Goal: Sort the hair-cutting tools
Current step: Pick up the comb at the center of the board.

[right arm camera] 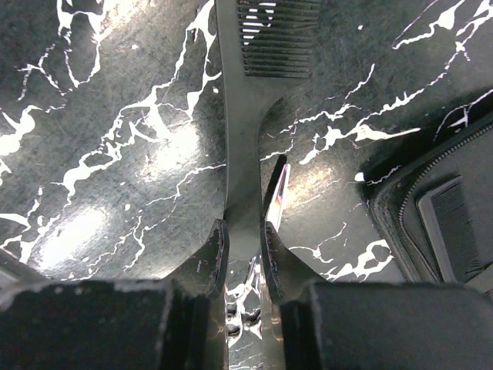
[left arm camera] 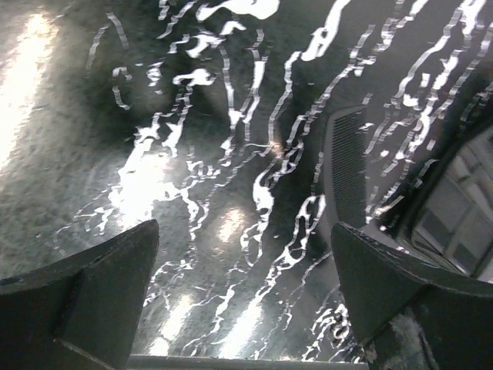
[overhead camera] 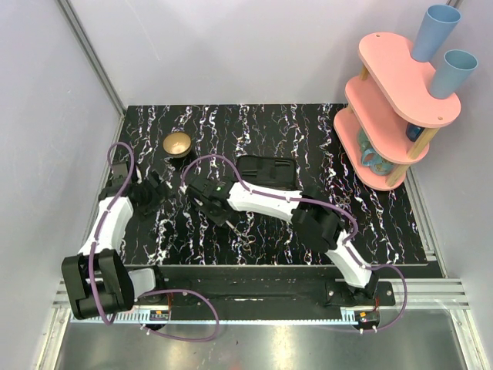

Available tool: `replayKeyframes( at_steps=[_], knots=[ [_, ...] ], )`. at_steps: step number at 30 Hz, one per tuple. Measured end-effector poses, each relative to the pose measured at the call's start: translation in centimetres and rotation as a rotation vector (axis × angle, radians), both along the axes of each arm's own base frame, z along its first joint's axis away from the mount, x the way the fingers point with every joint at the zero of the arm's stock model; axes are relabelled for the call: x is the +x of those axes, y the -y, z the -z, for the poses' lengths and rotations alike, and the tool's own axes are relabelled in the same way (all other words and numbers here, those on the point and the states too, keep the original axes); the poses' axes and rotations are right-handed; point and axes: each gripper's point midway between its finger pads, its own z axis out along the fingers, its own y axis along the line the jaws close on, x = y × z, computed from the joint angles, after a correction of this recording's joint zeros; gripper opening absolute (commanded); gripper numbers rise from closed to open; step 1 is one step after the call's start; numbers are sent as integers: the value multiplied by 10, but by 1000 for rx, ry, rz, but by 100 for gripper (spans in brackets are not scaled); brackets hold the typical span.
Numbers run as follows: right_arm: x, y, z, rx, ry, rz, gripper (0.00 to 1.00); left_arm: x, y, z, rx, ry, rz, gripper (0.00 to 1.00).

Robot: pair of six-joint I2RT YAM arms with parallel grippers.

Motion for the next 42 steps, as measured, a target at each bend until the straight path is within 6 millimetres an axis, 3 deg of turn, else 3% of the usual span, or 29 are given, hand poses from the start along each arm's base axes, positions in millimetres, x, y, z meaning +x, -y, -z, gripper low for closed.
replayKeyframes(
  at_steps=[10,17,23,29,31,32,38,39,41,42],
  knots=[
    [8,-1,-32,84,18,72,2,14,34,-34,-150,238,113,99],
    [24,7,-75,184,32,138,1,23,57,-45,-267,331,159,99],
    [31,14,-113,272,41,163,1,38,92,-74,-337,464,274,99],
    [33,18,-134,323,43,180,1,47,131,-97,-400,561,385,97],
    [33,19,-140,337,45,186,1,49,140,-99,-418,571,406,89],
    [33,19,-143,344,46,188,1,50,144,-99,-427,573,413,78],
    [29,24,-158,377,49,199,2,57,163,-97,-474,555,442,43],
    [29,25,-158,379,48,202,2,59,165,-99,-478,558,447,32],
    [28,26,-159,380,48,203,2,61,167,-102,-487,566,445,19],
    [27,27,-158,381,47,205,4,62,167,-104,-491,571,449,6]
  ],
)
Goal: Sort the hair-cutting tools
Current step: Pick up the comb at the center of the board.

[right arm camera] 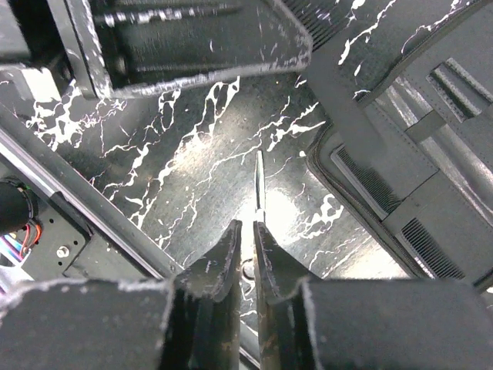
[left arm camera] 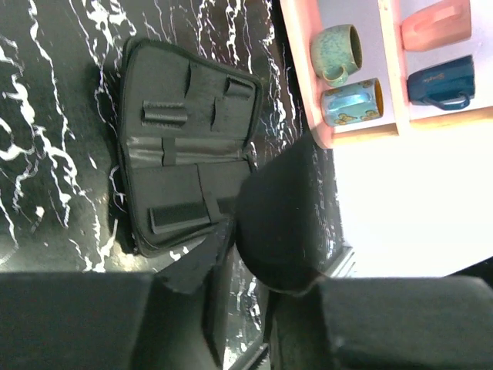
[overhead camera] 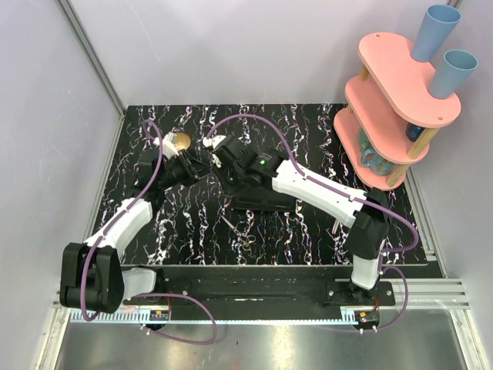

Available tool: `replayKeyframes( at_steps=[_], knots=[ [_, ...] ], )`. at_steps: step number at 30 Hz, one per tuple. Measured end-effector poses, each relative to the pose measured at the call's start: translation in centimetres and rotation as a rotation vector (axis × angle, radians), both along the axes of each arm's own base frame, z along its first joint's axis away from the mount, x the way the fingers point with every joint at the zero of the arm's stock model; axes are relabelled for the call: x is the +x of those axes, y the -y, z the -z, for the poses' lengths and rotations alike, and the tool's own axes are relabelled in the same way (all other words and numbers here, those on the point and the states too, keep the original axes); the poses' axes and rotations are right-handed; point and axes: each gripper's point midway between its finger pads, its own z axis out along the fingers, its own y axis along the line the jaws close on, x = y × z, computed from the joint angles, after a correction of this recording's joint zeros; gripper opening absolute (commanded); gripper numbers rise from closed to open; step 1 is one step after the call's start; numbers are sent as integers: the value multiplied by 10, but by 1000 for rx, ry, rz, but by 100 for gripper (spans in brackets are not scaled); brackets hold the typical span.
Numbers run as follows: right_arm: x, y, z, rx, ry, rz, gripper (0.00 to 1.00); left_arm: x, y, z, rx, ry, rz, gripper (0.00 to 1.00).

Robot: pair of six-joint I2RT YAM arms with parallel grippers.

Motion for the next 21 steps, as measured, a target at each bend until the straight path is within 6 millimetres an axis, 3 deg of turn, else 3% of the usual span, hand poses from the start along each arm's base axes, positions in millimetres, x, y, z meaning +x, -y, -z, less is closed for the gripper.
replayKeyframes(
  at_steps=[2,3,6,12,17,21],
  knots=[
    [-1,1,2,-2,-4,2,10,2,1,-4,-6,12,2,0],
    [-1,2,3,-4,-5,4,24,3,2,-7,-7,22,8,0],
    [-1,4,5,-8,-7,19,52,7,3,-9,-9,34,18,0],
    [4,17,-5,3,21,75,64,11,5,-8,-3,35,29,0],
    [20,35,-35,70,48,138,67,15,12,-17,5,70,92,0],
    [36,48,-60,142,52,158,71,4,25,-28,21,127,216,0]
  ],
)
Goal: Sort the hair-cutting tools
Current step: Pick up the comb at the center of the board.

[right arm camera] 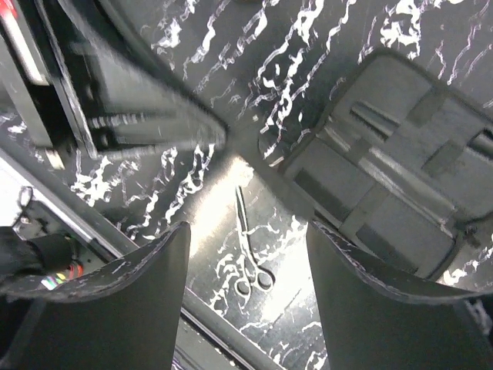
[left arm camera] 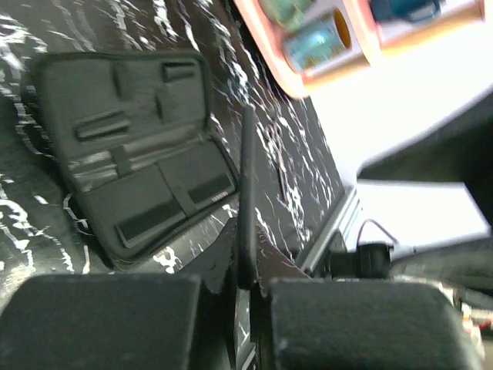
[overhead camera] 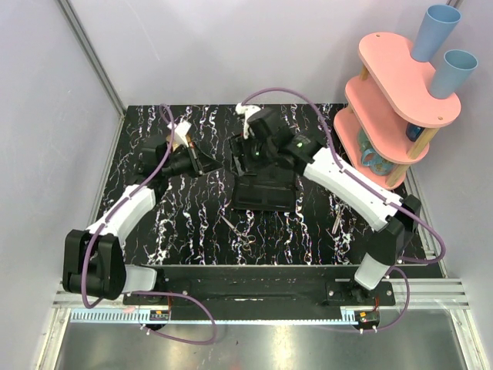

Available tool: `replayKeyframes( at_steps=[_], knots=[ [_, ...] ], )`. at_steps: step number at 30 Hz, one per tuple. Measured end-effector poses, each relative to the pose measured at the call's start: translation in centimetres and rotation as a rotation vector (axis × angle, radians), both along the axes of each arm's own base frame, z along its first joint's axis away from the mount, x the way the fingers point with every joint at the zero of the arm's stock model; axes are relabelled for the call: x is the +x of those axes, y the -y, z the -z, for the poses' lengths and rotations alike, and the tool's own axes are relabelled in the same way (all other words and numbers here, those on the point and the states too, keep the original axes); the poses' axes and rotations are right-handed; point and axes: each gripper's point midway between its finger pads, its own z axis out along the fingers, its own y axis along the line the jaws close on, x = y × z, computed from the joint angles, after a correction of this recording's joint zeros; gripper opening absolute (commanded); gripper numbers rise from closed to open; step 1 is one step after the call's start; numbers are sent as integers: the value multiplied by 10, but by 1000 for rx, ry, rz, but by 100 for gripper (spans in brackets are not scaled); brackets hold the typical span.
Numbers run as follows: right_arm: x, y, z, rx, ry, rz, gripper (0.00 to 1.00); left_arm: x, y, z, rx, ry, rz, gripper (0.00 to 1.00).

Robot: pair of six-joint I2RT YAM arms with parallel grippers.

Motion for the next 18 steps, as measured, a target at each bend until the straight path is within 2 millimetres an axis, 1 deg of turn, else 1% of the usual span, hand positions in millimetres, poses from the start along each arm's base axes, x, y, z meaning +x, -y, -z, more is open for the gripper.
replayKeyframes(
  at_steps=[5,8,11,13,15,18],
  knots=[
    [19,6,-43,129,24,-48,75,-26,21,-13,18,74,192,0],
    [23,4,-71,211,49,-115,75,-45,27,-17,8,92,290,0],
    [16,-3,-93,291,56,-203,77,-64,30,-26,-15,113,372,0],
    [9,-8,-102,332,53,-257,77,-75,31,-33,-30,127,413,0],
    [0,-13,-107,368,34,-311,76,-86,32,-41,-45,153,452,0],
    [-12,-20,-114,414,7,-381,70,-98,33,-54,-61,190,498,0]
  ],
)
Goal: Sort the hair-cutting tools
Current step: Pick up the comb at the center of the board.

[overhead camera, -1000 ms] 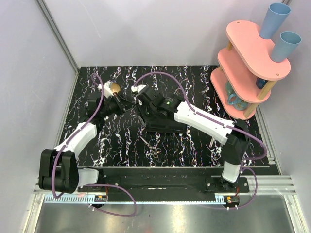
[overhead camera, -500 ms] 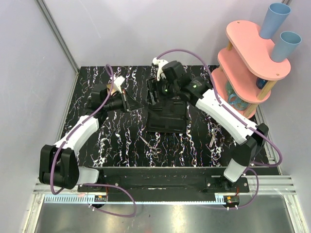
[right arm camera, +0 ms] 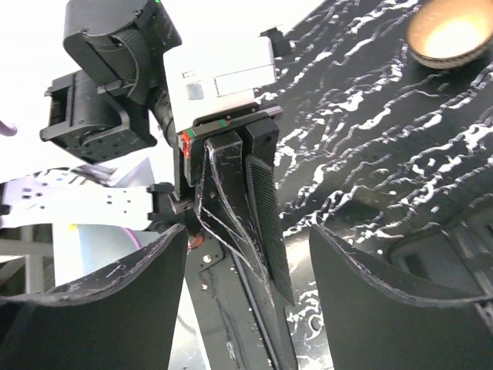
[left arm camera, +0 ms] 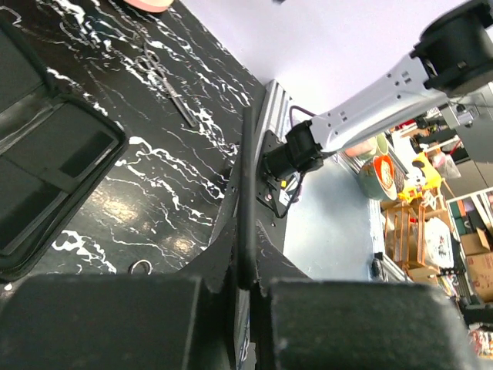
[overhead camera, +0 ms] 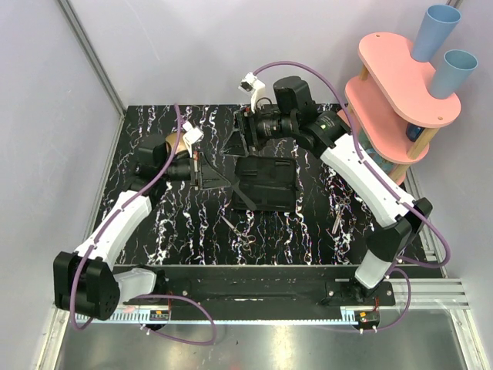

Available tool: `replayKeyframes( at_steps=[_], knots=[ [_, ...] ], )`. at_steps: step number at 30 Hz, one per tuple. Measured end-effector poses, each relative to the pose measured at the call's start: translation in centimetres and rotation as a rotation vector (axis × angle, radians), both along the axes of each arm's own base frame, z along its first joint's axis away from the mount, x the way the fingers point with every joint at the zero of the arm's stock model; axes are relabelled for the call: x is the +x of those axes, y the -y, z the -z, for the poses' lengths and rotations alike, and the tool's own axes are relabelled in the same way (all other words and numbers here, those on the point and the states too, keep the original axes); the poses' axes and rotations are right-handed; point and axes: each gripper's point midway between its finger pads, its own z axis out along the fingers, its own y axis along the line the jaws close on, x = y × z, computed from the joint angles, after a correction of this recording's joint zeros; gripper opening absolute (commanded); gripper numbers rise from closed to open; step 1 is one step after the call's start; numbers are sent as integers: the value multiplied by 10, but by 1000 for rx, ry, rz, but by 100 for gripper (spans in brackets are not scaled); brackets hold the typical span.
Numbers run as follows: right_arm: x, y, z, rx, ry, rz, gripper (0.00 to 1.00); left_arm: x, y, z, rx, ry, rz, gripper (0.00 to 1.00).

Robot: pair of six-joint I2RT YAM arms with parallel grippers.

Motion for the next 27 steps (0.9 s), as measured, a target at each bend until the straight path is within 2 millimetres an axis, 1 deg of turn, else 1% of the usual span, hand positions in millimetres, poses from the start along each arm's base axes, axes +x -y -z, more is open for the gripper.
replayKeyframes(
  at_steps=[1,2,4,5,9,13,16,18,19,22,25,27],
  knots=[
    [-4,-2,-2,13,-7,-22,68,-3,0,-4,-6,10,13,0],
    [-6,-4,-3,25,-15,-42,61,-6,1,-7,-10,19,24,0],
    [-10,-8,-4,40,-35,-75,57,-10,2,-11,-17,29,40,0],
    [-11,-11,-3,46,-46,-89,52,-11,2,-13,-20,34,50,0],
    [-12,-19,5,58,-93,-135,47,-15,4,-16,-24,38,67,0],
    [-14,-24,12,60,-130,-165,47,-18,5,-20,-30,46,83,0],
    [-16,-26,13,65,-141,-182,47,-19,5,-24,-33,55,90,0],
    [-18,-26,12,72,-144,-195,43,-19,6,-25,-34,58,94,0],
    [-18,-27,11,75,-143,-200,35,-19,6,-25,-35,59,95,0],
    [-21,-28,8,90,-142,-218,26,-20,7,-26,-35,59,100,0],
    [-20,-28,8,95,-140,-219,25,-21,7,-27,-36,62,103,0],
    [-19,-29,9,98,-140,-221,20,-21,7,-28,-37,65,102,0]
  ],
)
